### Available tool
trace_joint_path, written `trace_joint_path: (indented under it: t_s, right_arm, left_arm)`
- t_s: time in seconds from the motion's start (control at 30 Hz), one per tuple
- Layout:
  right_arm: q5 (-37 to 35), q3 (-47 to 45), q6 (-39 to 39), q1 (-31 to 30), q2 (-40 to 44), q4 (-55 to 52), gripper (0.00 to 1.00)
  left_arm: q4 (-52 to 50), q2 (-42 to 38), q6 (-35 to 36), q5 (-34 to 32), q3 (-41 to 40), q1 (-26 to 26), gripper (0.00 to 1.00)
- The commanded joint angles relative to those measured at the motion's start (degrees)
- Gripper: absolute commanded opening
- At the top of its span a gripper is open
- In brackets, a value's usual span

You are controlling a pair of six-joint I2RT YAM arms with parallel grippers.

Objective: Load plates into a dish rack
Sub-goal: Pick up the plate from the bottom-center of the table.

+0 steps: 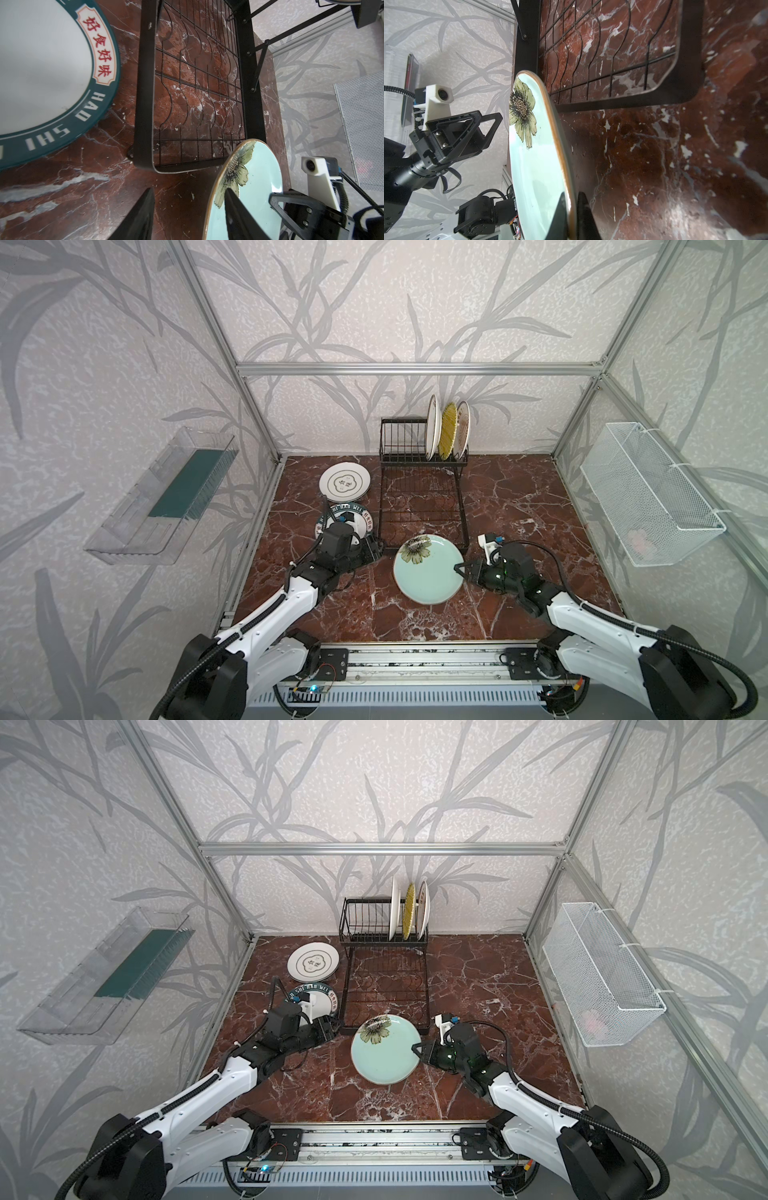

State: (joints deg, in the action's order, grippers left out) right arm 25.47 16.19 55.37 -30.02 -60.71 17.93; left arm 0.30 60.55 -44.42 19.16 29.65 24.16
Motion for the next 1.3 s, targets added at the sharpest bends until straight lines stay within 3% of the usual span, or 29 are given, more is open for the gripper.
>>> trace_joint_path:
  t_s: [0.0,0.87,1.27]
  right_arm:
    - [4.5,3.5,0.0,0.5,-1.4,11.6,0.0]
    - [6.7,11.6,0.3,2.1,-9.6,19.6,0.0]
    - [6.0,13.3,-0.2,2.4,-12.0,21.3,0.0]
  left_arm:
    - [3.6,1.1,1.1,3.6,2.2,0.1,0.52]
    - [12.4,6.8,-0.8,12.5,2.6,0.3,0.49]
    - [11.1,6.3,-0.1,12.4,2.8,0.3,0.3]
